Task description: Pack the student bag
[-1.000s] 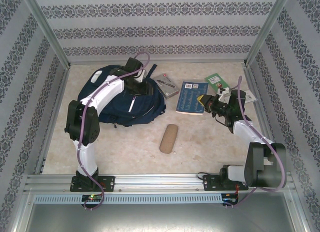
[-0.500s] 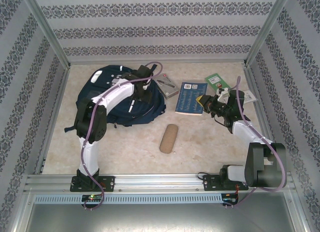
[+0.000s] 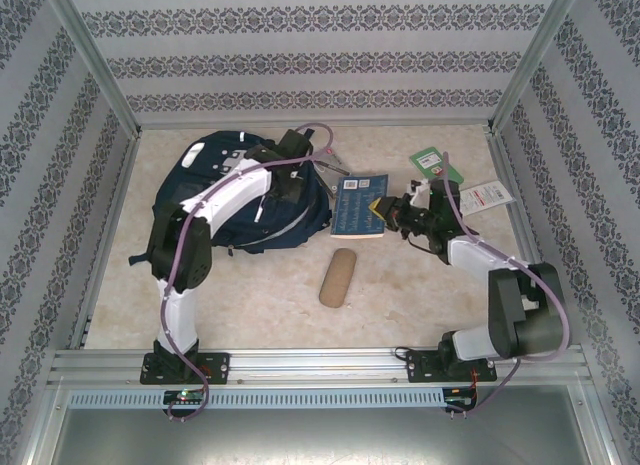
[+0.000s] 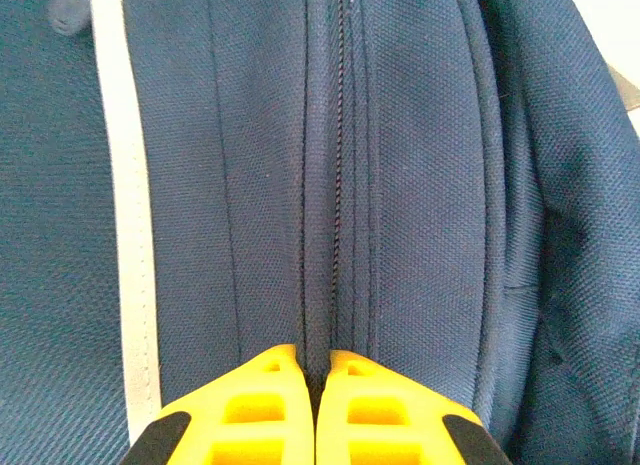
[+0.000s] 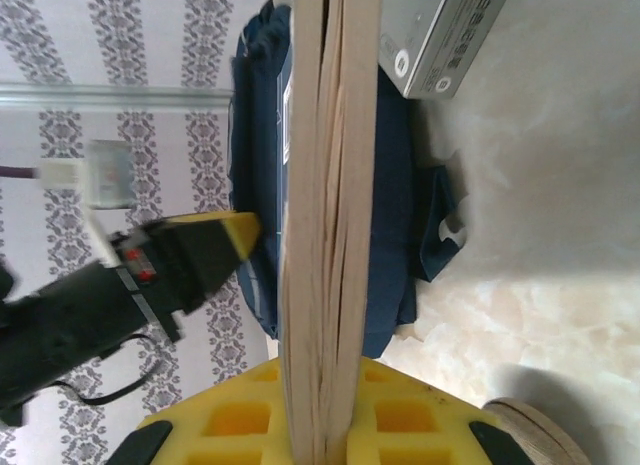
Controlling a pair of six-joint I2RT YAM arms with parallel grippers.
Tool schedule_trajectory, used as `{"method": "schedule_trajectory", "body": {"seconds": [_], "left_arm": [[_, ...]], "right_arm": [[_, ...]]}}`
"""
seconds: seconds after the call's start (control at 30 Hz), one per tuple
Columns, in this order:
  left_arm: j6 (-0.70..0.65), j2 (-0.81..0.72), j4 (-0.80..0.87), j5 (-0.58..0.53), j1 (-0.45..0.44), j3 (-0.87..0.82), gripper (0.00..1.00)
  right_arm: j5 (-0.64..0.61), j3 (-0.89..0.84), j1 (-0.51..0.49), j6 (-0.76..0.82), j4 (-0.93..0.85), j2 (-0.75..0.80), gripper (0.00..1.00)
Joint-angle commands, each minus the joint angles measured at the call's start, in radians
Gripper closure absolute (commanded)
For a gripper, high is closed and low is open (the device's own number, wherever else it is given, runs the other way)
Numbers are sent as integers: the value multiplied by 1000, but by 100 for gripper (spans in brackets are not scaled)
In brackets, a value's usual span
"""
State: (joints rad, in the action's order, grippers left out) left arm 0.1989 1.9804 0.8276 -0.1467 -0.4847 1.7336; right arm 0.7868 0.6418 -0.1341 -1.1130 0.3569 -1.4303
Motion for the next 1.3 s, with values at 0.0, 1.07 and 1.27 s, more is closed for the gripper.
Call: {"method": "schedule_trajectory", "body": {"seconds": [0.0,1.07,1.27], "left_arm": [[31,-139,29,-26,41,57,100],[179,-293,15,325,213,76,100],[178,-302,7,329,221,52,100]], "right_arm": [[-32,77,-58,-41,122,-52,100],[-446,994,-496,-177,-61,-861,45],[-485,1055,-496,-24,-367,-787,44]]}}
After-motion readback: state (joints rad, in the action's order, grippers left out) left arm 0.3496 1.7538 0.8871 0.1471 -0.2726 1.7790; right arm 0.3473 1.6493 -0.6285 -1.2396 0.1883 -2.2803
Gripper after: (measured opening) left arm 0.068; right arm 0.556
